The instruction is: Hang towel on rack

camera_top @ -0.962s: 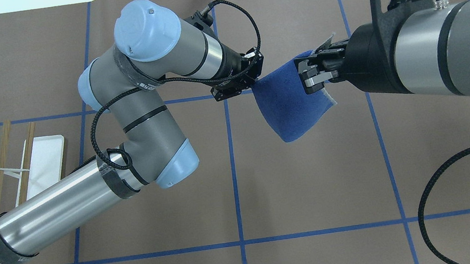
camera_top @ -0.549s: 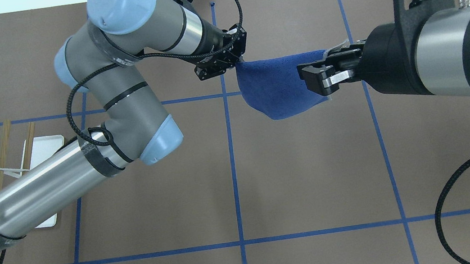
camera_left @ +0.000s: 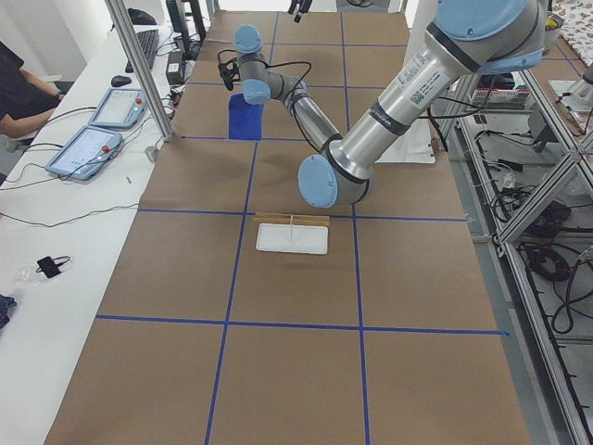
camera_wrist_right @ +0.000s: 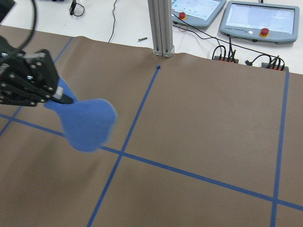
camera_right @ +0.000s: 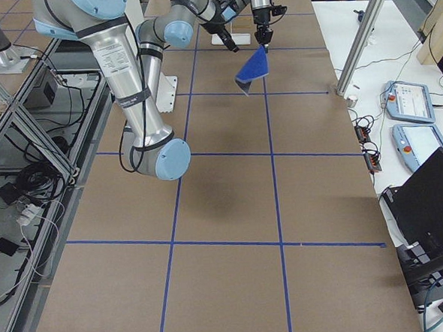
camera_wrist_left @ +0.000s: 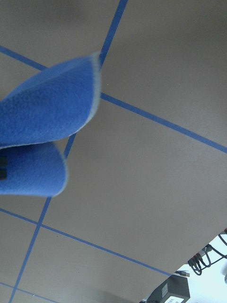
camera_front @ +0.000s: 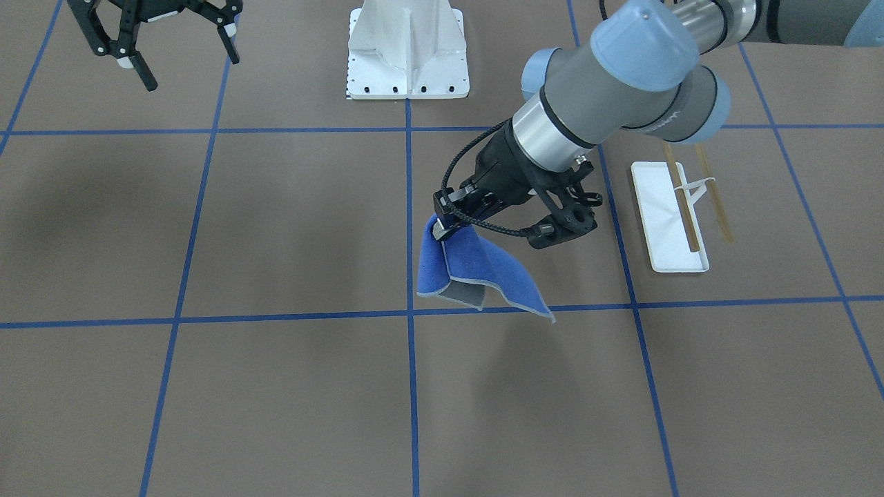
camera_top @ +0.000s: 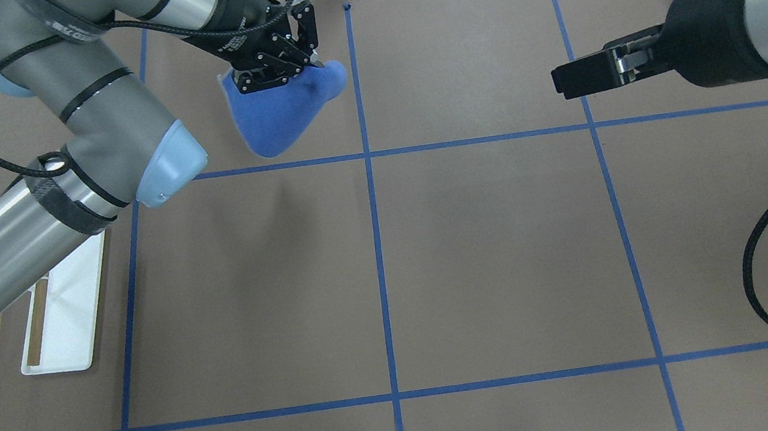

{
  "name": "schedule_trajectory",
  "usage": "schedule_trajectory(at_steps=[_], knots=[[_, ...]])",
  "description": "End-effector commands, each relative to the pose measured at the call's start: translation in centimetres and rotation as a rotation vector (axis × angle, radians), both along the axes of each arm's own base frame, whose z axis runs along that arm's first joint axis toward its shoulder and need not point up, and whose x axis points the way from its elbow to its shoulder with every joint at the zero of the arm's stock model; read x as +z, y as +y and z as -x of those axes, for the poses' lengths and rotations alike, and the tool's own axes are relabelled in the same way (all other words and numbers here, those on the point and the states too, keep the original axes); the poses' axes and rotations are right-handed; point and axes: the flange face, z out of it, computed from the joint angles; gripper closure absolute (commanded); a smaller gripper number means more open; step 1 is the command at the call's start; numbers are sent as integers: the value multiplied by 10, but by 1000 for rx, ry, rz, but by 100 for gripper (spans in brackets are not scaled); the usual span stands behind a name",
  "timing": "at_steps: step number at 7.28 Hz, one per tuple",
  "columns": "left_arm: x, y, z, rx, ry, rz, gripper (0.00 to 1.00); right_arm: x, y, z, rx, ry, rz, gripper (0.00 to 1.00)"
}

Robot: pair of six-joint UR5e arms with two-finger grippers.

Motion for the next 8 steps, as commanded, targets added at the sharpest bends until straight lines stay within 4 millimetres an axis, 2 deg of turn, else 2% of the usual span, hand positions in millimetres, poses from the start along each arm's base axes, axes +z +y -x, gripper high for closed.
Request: schedule_trajectory(at_steps=[1,2,3,4,5,6,7,8], knots=[[24,6,40,16,8,16,100,29,-42,-17,-25,54,68,0],[38,15,61,14,11,7,100,42,-62,-30,-52,67,92,0],[59,26,98,23,13,-22,100,58,-81,-43,-82,80,133,0],[70,38,145,7,26,-36,100,74,-97,-50,-111,106,163,0],[75,45,179,-11,37,-39,100,89,-109,-55,-126,140,174,0],[89,55,190,-15,27,-53,100,107,-130,-60,-139,130,227,0],[121,68,201,-8,-4,-79,100,130,-154,-70,-175,119,266,0],[144,72,219,-27,-27,-82,100,151,-167,-78,-198,125,294,0]])
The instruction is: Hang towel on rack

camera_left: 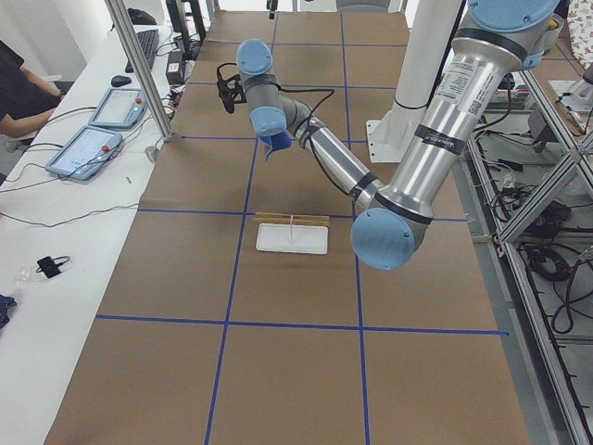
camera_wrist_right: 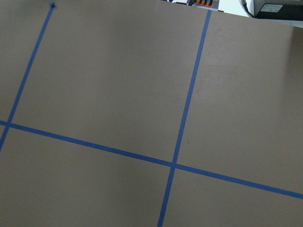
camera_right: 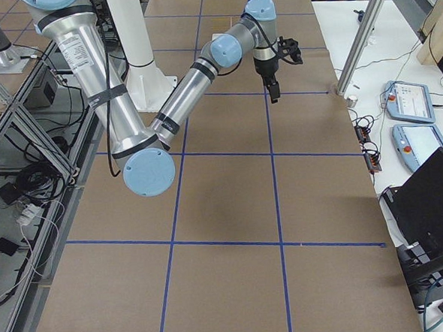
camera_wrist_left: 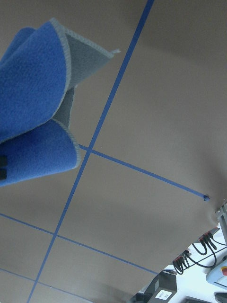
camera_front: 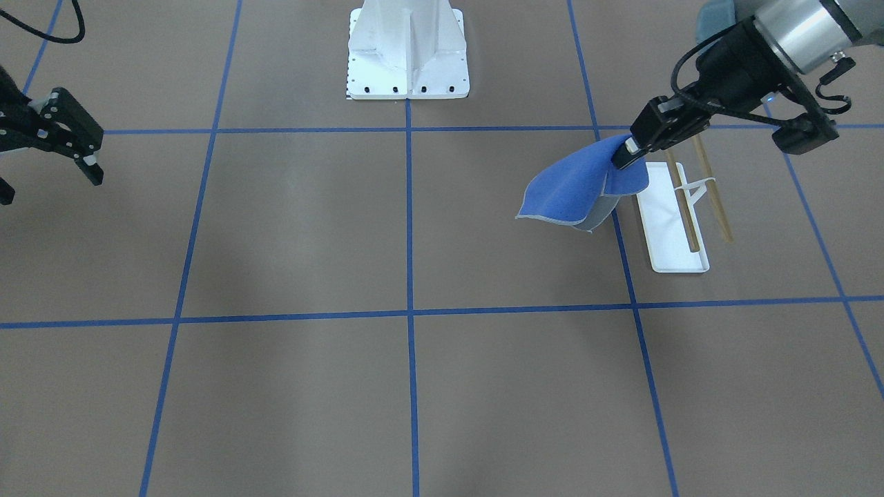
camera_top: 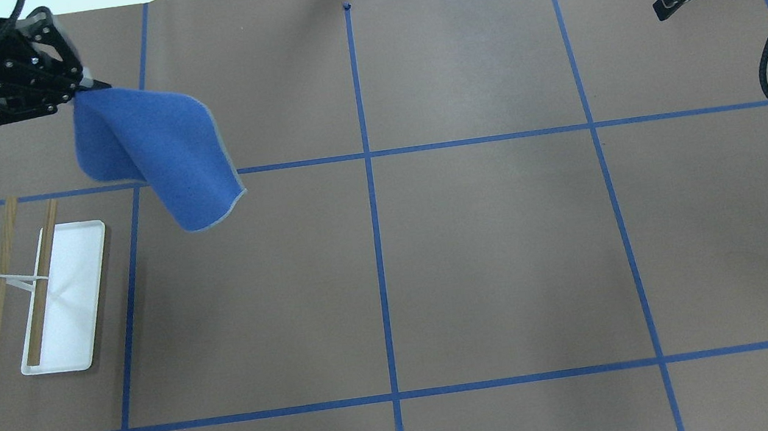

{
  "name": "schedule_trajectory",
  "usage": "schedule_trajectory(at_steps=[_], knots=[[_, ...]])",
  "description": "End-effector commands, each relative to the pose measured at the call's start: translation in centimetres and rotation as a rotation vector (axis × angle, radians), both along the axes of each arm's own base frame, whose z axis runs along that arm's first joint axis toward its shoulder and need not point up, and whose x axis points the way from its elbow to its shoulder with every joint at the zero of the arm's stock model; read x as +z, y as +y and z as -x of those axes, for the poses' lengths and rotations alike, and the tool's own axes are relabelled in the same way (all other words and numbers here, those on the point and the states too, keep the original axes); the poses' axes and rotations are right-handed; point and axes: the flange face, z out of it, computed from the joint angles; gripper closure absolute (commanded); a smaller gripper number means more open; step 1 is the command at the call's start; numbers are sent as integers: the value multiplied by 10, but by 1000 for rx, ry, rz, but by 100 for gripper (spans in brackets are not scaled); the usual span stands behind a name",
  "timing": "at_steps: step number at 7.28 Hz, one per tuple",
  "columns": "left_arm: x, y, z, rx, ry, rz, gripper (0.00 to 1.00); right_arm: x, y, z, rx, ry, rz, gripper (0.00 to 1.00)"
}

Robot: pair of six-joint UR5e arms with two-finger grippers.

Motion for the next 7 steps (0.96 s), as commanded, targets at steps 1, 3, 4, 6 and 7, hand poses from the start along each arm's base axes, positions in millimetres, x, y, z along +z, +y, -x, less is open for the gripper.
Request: schedule_trajectory(at_steps=[1,3,4,6,7], knots=[[49,11,34,-27,-49,-20,100,50,-31,-13,-27,10,103,0],[123,29,64,-16,-139,-84,100,102,-46,-22,-45,53,179,0],[131,32,64,-15,-151,-87,100,131,-54,-30,-85,76,181,0],[125,35,62,-13,-145,-90,100,151,-60,-39,-97,89,194,0],[121,38,57,2,-137,-90,100,158,-57,-45,-104,86,194,0]])
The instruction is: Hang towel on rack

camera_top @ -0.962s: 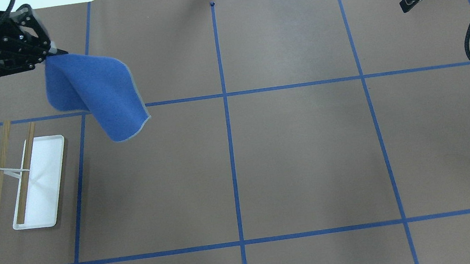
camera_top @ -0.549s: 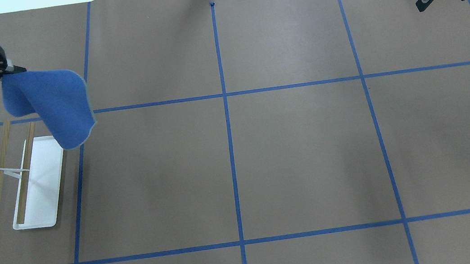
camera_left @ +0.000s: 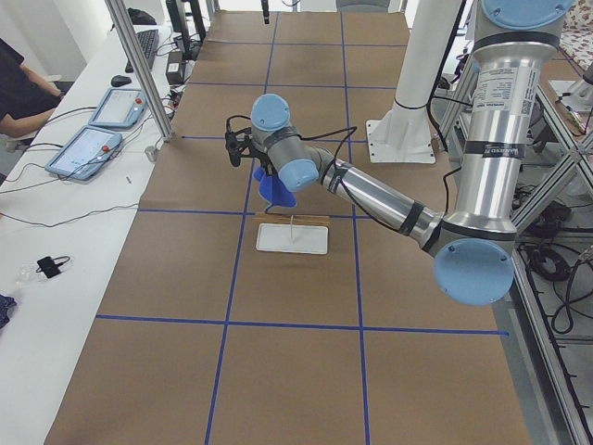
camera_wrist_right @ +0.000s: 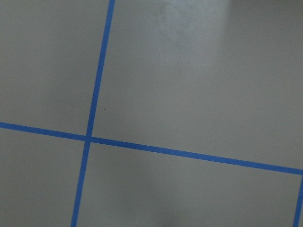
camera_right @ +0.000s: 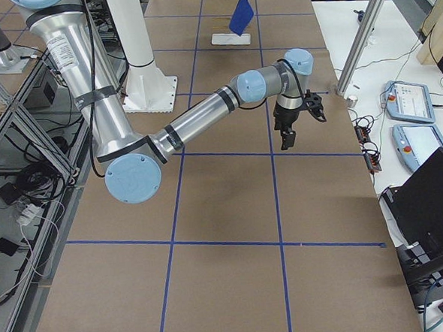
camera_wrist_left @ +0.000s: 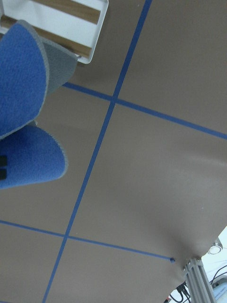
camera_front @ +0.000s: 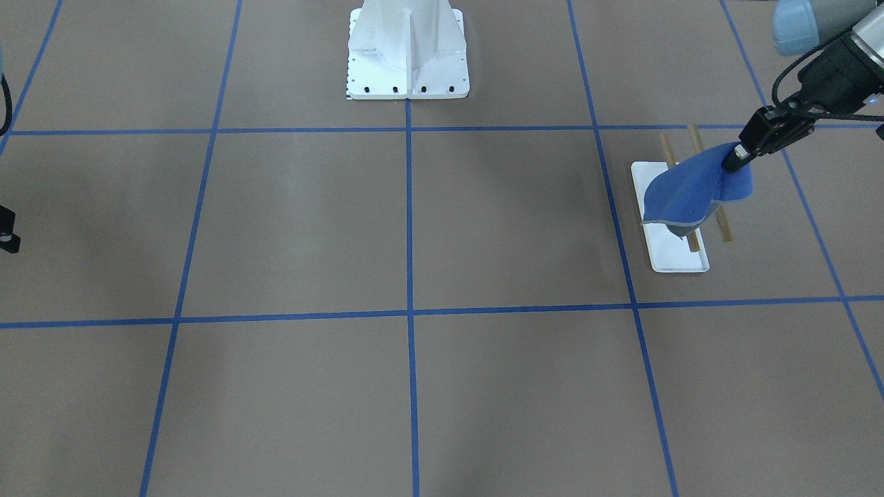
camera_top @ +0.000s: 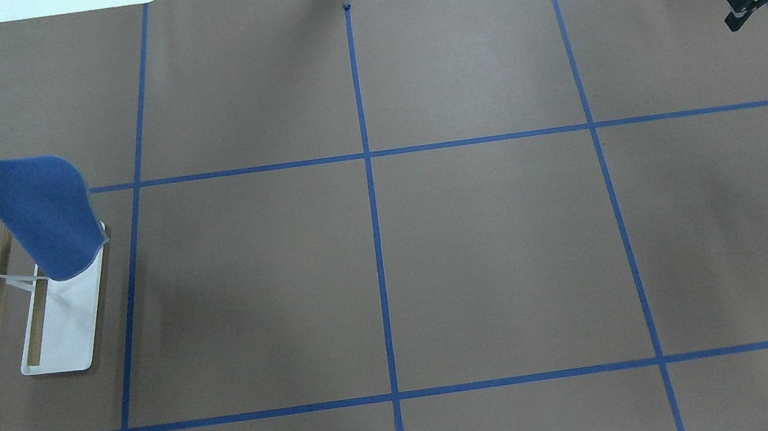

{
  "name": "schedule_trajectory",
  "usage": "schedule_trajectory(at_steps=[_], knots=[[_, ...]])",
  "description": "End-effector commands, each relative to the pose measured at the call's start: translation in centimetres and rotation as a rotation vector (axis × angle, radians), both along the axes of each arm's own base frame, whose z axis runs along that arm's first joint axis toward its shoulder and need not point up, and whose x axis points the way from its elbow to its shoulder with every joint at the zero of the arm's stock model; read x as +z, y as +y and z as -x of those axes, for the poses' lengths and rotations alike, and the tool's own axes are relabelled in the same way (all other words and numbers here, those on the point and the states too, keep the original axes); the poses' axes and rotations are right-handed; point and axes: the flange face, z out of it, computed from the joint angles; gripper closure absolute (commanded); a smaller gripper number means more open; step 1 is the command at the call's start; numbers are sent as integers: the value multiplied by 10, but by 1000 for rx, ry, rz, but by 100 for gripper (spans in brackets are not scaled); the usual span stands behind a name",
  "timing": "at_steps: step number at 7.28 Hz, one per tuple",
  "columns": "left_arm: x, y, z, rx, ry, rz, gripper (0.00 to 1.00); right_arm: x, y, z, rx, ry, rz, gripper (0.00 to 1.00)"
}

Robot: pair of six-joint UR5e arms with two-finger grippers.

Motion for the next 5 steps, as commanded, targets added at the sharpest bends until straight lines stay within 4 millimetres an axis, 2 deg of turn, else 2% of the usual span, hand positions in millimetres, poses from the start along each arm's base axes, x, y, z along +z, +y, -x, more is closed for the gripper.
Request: schedule_trajectory(at_steps=[1,3,4,5], knots=[[-1,6,-13,29,4,11,100,25,6,-15,-17,4,11,0],[39,16,-11,32,-30,78,100,46,15,-28,-48,15,-4,0],[48,15,-9,28,-36,93,100,56,20,-34,-38,19,8,0],[64,23,-5,27,-49,121,100,82,32,-38,-37,27,50,0]])
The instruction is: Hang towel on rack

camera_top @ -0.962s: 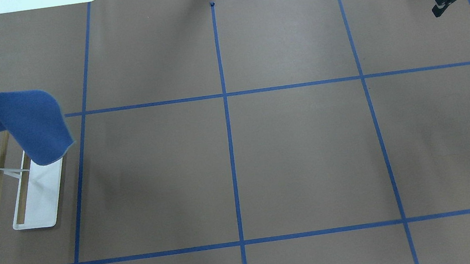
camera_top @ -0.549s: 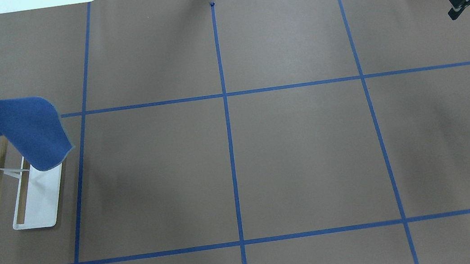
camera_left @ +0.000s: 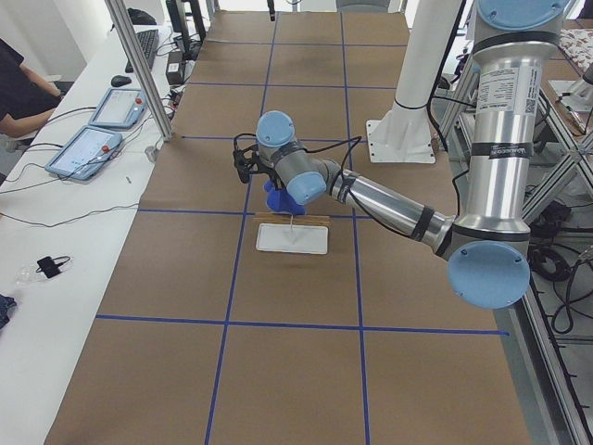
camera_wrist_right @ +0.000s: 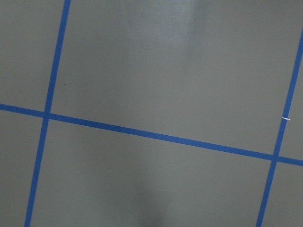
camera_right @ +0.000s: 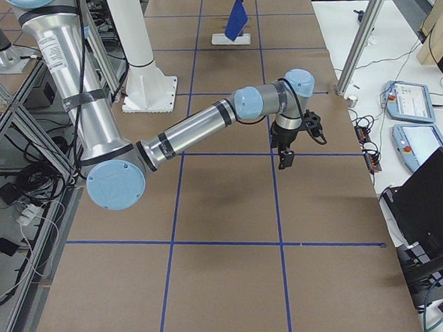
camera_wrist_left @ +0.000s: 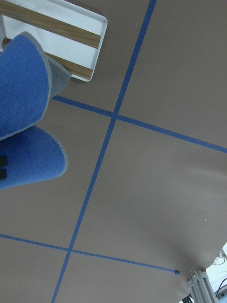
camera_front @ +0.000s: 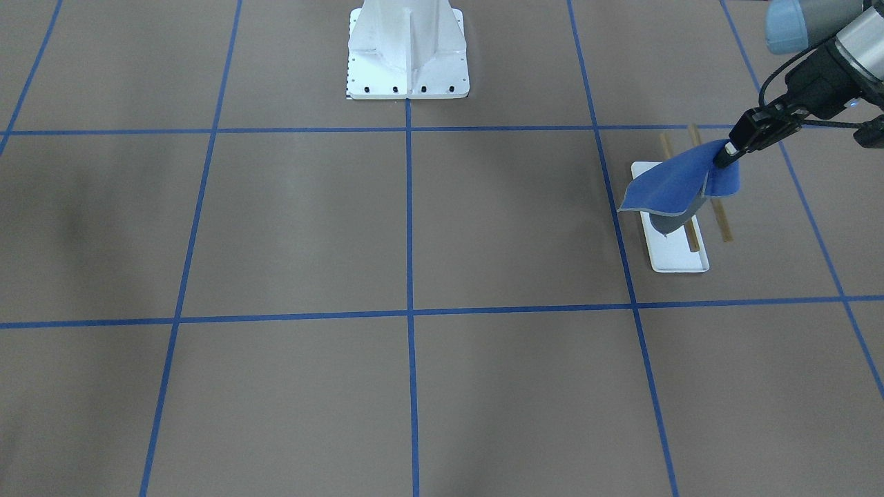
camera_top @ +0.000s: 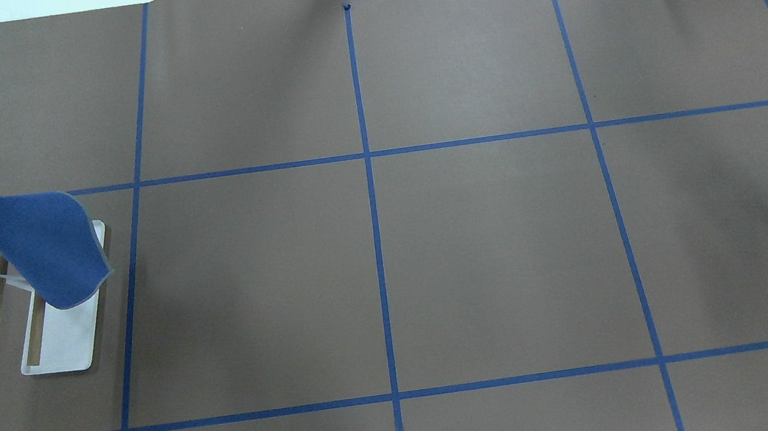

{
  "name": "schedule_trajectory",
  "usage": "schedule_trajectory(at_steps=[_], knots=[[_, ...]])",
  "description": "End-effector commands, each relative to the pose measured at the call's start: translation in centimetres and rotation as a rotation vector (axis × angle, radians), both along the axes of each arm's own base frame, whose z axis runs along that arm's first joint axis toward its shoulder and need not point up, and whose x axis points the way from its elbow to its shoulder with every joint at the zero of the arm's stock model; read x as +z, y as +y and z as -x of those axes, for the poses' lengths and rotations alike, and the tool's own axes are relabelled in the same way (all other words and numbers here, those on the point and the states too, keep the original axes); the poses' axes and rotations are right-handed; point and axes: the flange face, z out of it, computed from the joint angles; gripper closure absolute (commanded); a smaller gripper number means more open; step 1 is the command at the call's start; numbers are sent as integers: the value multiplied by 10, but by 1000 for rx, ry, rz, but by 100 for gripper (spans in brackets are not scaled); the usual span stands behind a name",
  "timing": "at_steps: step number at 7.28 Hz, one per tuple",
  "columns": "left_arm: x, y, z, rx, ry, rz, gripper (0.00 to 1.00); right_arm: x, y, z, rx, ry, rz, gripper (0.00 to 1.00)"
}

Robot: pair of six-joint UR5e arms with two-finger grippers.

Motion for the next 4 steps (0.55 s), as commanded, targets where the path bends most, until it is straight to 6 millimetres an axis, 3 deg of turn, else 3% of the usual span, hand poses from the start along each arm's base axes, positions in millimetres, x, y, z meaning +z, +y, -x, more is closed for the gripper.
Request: schedule_trajectory(at_steps=[1,2,3,4], knots=[[24,10,7,-5,-20,40,100,35,21,-16,16,23,50,0],[37,16,11,-9,-29,59,100,48,25,-25,39,27,81,0],[46,21,14,-10,-37,77,100,40,21,-28,56,28,78,0],[62,27,17,3,-55,73,100,49,25,-31,60,25,95,0]])
